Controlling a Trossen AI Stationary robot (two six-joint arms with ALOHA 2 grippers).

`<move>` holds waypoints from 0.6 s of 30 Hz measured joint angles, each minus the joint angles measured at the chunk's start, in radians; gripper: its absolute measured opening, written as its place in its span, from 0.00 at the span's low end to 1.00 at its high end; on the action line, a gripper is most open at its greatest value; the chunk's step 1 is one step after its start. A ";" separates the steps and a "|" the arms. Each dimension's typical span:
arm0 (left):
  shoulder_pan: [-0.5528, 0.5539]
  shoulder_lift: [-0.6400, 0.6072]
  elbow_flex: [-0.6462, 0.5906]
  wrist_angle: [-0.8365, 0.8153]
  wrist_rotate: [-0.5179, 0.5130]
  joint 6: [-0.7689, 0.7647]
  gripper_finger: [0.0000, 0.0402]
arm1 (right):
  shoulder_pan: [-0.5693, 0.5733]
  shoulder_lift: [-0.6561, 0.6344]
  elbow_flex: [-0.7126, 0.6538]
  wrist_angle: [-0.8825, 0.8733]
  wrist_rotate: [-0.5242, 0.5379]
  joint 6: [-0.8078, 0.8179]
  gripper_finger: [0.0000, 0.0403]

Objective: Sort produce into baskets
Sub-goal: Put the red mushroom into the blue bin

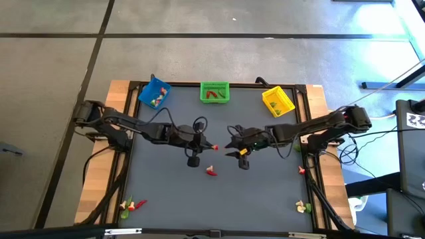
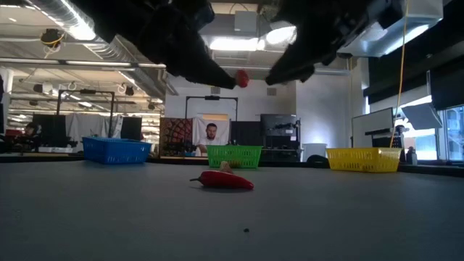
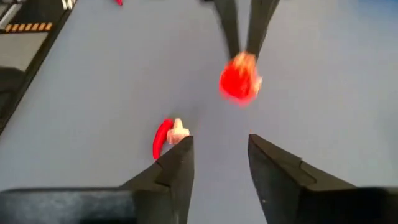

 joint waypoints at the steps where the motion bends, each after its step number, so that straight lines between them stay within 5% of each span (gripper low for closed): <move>1: 0.007 -0.014 0.000 -0.008 -0.001 -0.001 0.03 | 0.000 -0.006 0.000 -0.012 0.000 0.015 0.39; 9: 0.065 -0.126 0.000 -0.198 -0.062 -0.041 0.05 | 0.000 0.028 0.000 -0.028 -0.003 0.043 0.40; 18: 0.166 -0.231 0.000 -0.466 -0.274 -0.134 0.06 | 0.000 0.126 0.000 0.049 0.018 0.068 0.40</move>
